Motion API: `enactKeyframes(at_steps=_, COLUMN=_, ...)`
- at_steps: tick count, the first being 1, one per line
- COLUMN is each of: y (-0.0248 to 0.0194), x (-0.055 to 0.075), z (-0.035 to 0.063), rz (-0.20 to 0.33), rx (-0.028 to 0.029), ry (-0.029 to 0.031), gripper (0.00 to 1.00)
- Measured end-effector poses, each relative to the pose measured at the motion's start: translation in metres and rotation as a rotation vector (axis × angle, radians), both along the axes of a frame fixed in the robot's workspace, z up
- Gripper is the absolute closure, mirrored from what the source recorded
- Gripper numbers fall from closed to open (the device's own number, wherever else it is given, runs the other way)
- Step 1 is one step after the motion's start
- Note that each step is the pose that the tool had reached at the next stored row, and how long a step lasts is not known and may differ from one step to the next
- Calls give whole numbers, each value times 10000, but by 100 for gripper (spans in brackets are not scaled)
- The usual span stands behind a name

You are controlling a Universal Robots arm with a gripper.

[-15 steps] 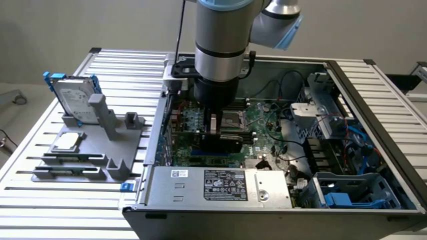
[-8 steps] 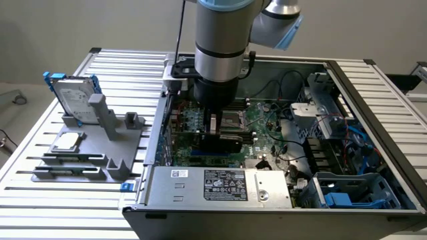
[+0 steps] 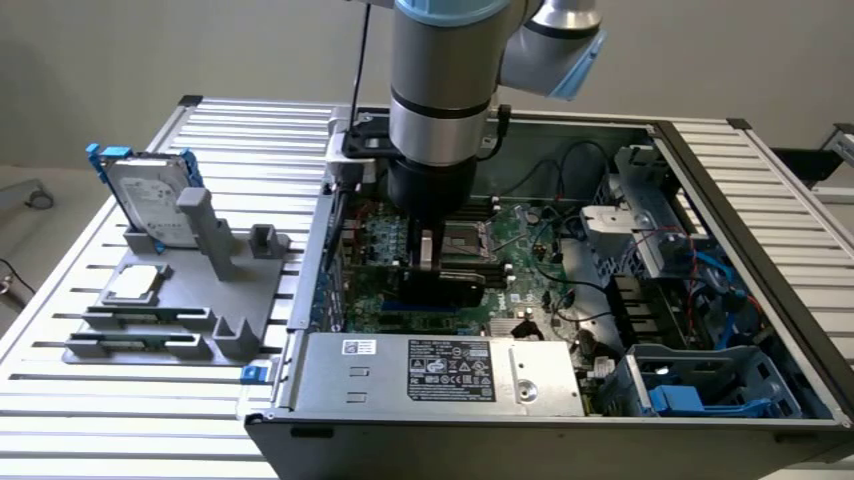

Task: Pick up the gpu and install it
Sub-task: 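Insert the gpu into the slot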

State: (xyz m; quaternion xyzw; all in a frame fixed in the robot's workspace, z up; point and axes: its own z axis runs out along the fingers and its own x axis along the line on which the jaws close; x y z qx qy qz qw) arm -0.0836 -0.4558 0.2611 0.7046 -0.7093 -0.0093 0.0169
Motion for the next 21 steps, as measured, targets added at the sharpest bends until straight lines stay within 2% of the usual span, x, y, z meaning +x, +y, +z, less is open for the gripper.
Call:
enactKeyframes(at_steps=12, y=-1, x=0, z=-16, rz=108, rx=4, ry=13, gripper=74)
enactKeyframes(at_steps=14, y=-1, x=0, z=-16, rz=113, rx=1, ry=15, gripper=73)
enactKeyframes(at_steps=15, y=-1, x=0, z=-15, rz=115, rx=1, ry=16, gripper=67)
enactKeyframes(at_steps=17, y=-1, x=0, z=-15, rz=116, rx=2, ry=17, gripper=67)
enactKeyframes(at_steps=21, y=-1, x=0, z=108, rz=116, rx=4, ry=25, gripper=67)
